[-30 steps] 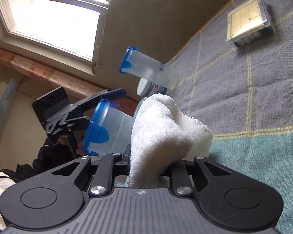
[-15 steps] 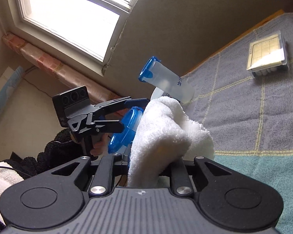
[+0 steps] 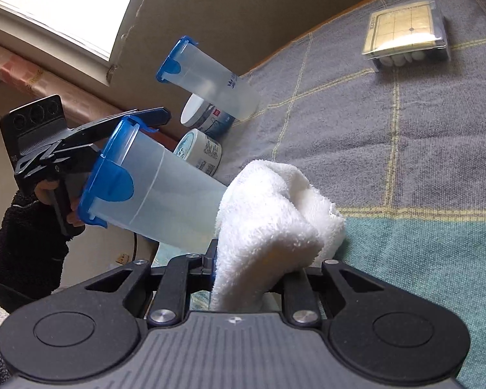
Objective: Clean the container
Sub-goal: 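Rub the cloth along the container's lower wall with the right tool while the left tool holds it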
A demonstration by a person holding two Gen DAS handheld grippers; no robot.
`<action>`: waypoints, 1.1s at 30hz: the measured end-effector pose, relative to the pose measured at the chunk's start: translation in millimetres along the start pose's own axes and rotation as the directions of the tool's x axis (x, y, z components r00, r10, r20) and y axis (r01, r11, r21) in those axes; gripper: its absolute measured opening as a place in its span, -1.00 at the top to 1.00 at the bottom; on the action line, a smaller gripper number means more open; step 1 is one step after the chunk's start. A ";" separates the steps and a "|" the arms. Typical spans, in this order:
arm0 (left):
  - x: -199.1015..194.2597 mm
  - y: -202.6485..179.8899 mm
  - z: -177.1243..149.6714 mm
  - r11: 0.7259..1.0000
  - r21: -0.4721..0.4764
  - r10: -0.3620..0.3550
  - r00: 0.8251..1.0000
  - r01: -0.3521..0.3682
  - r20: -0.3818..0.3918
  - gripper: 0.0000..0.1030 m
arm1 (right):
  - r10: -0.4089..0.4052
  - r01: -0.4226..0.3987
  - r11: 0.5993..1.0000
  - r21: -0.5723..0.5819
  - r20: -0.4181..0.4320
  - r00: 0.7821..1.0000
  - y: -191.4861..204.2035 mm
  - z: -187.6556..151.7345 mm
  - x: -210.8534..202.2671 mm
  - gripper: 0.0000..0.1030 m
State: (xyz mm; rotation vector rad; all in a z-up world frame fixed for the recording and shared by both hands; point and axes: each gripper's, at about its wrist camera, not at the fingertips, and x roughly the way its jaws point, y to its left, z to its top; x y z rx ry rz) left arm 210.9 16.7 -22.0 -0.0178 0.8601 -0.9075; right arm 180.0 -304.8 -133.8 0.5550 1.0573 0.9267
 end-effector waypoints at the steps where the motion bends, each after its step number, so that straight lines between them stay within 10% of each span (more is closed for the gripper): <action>1: -0.2 -0.4 0.0 1.000 -0.001 0.003 1.000 -0.003 0.002 -1.00 | -0.007 0.007 1.000 -0.001 -0.002 1.000 0.5 -0.8 0.8 0.55; 14: 4.2 0.0 1.3 1.000 -0.006 0.013 1.000 -0.013 0.011 -1.00 | 0.073 -0.062 0.995 -0.080 0.143 0.987 41.3 1.5 -49.6 0.54; 33: 2.4 1.1 -1.0 1.000 -0.030 -0.002 1.000 0.002 0.011 -1.00 | -0.046 0.046 0.999 0.004 0.005 0.999 3.9 -2.5 5.7 0.53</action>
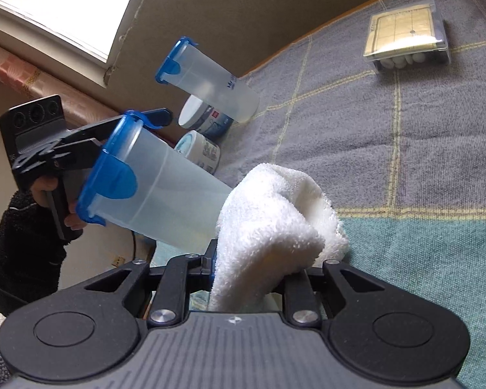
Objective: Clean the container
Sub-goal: 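Rub the cloth along the container's lower wall with the right tool while the left tool holds it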
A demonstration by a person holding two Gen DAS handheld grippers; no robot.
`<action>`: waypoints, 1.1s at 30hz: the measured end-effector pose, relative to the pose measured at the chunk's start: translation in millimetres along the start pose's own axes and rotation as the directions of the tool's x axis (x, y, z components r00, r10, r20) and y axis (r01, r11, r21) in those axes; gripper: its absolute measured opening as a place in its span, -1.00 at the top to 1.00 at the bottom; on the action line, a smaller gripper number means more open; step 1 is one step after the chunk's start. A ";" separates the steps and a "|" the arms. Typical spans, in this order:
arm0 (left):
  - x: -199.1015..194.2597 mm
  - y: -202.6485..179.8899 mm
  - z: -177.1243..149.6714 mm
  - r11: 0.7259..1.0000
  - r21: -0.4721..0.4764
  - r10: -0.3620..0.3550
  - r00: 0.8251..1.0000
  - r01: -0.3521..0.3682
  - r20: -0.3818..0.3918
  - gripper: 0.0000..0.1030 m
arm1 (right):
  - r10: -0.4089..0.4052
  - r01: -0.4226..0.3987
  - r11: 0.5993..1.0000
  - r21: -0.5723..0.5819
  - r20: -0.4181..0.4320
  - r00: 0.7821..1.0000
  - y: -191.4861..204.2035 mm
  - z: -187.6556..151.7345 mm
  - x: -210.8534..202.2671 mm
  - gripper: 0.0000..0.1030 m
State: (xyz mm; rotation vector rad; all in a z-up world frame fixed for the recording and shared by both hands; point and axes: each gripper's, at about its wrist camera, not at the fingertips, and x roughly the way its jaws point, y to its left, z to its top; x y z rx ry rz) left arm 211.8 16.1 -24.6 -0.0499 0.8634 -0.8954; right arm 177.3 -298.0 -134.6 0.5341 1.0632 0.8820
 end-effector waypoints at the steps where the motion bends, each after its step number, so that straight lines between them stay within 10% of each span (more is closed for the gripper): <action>1: 0.0 -0.3 0.1 1.000 0.002 0.003 1.000 -0.003 0.001 -1.00 | -0.014 0.014 1.000 0.001 -0.001 1.000 -0.7 -0.7 1.9 0.53; 16: -1.5 -0.8 -1.7 1.000 0.000 0.022 1.000 -0.022 0.016 -1.00 | 0.116 -0.106 0.992 -0.074 0.147 0.982 40.5 -1.4 -45.9 0.52; 33: -1.3 -1.8 -4.4 1.000 -0.006 0.026 0.999 -0.026 0.039 -1.00 | -0.079 0.079 0.997 -0.004 0.073 0.994 6.0 -15.6 -2.1 0.54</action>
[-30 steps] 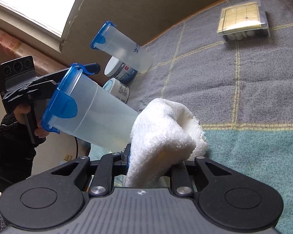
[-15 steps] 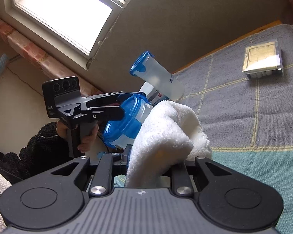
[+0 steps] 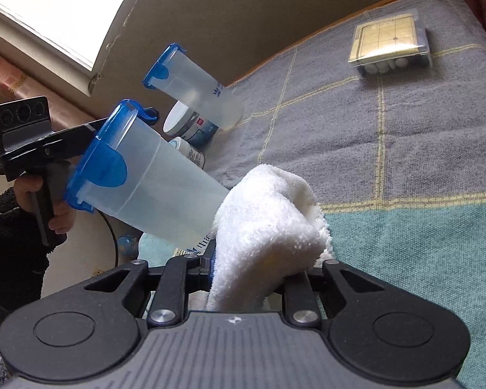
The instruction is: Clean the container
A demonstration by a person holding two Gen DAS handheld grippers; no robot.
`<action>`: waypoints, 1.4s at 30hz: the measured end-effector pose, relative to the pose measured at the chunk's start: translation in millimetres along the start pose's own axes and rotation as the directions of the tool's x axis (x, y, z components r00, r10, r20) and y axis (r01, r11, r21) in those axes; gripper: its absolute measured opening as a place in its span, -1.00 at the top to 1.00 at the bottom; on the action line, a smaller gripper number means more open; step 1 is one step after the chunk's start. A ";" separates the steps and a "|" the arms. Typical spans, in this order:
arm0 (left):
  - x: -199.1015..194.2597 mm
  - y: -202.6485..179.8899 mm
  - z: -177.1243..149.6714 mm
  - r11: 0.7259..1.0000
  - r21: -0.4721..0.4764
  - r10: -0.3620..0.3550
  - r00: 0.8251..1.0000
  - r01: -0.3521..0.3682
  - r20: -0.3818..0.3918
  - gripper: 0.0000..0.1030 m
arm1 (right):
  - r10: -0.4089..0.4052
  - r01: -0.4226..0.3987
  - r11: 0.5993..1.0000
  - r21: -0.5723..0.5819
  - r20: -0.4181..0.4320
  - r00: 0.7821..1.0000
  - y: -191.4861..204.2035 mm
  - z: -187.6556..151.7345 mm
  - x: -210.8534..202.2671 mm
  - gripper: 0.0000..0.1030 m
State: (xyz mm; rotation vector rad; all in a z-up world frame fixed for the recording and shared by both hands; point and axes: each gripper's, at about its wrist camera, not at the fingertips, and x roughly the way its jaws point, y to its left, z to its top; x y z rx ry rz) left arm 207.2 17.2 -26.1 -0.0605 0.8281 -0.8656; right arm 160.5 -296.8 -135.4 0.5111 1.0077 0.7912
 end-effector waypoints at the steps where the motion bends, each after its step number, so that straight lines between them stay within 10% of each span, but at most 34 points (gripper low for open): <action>1: 0.2 0.0 -0.2 1.000 -0.001 -0.002 1.000 0.002 0.002 -1.00 | -0.004 0.004 1.000 -0.001 0.011 1.000 0.7 -1.9 -2.4 0.54; 19: -0.8 -2.7 -4.9 1.000 0.005 0.009 0.999 -0.009 0.039 -1.00 | -0.107 0.101 0.994 0.052 0.122 0.987 -2.6 -27.7 -4.7 0.07; 22: -1.7 -3.9 -5.8 1.000 0.006 0.010 0.999 -0.011 0.045 -1.00 | -0.099 0.094 0.995 0.044 0.130 0.987 2.0 -29.5 -6.3 0.61; 34: -13.2 -9.9 -13.0 1.000 0.003 -0.003 0.993 0.003 0.120 -0.98 | -0.141 0.151 0.988 -0.022 0.247 0.959 33.8 -32.3 -48.4 0.64; 38: -34.6 -22.8 -23.5 1.000 0.006 0.013 0.973 -0.014 0.230 -0.98 | -0.230 0.262 0.963 -0.065 0.310 0.922 50.4 -35.1 -64.6 0.64; 42: -59.3 -52.4 -56.3 0.990 0.066 0.088 0.918 -0.122 0.386 -0.98 | -0.354 0.424 0.894 -0.146 0.352 0.867 71.3 -42.6 -69.2 0.64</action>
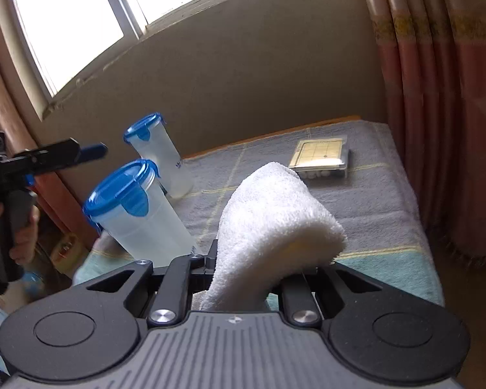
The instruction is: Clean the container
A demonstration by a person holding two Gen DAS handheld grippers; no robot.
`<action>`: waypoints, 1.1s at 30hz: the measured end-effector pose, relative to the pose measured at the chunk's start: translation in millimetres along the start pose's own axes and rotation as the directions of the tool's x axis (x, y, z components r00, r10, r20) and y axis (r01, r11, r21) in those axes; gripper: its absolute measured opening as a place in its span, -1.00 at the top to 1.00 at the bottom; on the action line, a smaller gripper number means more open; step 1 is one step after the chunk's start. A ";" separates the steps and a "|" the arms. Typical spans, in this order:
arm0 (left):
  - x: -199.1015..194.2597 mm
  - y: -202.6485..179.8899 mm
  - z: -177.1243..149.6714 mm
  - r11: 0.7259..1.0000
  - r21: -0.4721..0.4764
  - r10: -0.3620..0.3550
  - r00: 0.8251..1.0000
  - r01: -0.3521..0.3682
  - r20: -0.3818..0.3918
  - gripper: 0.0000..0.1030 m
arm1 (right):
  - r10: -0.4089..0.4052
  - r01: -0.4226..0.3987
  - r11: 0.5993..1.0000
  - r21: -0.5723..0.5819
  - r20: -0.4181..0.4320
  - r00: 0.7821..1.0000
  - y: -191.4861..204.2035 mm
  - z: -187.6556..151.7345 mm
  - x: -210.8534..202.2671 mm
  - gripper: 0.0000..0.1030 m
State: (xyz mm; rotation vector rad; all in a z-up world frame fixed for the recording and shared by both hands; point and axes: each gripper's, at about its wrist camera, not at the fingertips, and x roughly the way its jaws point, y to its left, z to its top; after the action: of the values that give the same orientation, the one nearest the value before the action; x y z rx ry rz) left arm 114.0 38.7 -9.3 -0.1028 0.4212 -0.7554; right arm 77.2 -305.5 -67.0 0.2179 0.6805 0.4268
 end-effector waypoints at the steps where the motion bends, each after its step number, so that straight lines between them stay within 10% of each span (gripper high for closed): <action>1: -9.8 -9.2 -7.6 0.999 0.035 0.029 0.999 -0.031 0.040 -0.98 | -0.034 0.034 0.999 -0.036 0.000 0.999 5.6 -1.4 -1.1 0.64; 10: -14.2 -50.0 -84.1 0.981 0.060 0.179 0.980 -0.184 0.084 -0.98 | -0.094 0.086 0.983 -0.163 -0.037 0.995 40.6 -16.8 -2.3 0.64; 22: 37.6 -32.4 -83.5 0.968 -0.098 0.239 0.966 -0.230 0.102 -0.95 | -0.111 0.106 0.985 -0.135 -0.029 0.993 38.8 -28.5 -28.5 0.63; 33: 52.2 -36.3 -80.9 0.968 -0.058 0.249 0.962 -0.243 0.113 -0.37 | -0.085 0.080 0.991 -0.111 -0.034 0.996 30.2 -33.9 -25.8 0.63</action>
State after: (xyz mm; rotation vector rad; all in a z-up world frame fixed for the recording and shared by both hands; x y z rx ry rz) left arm 91.7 -18.6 -91.8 -0.1329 0.3285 -0.4922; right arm 28.0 -288.2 -68.3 0.0773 0.6992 0.3887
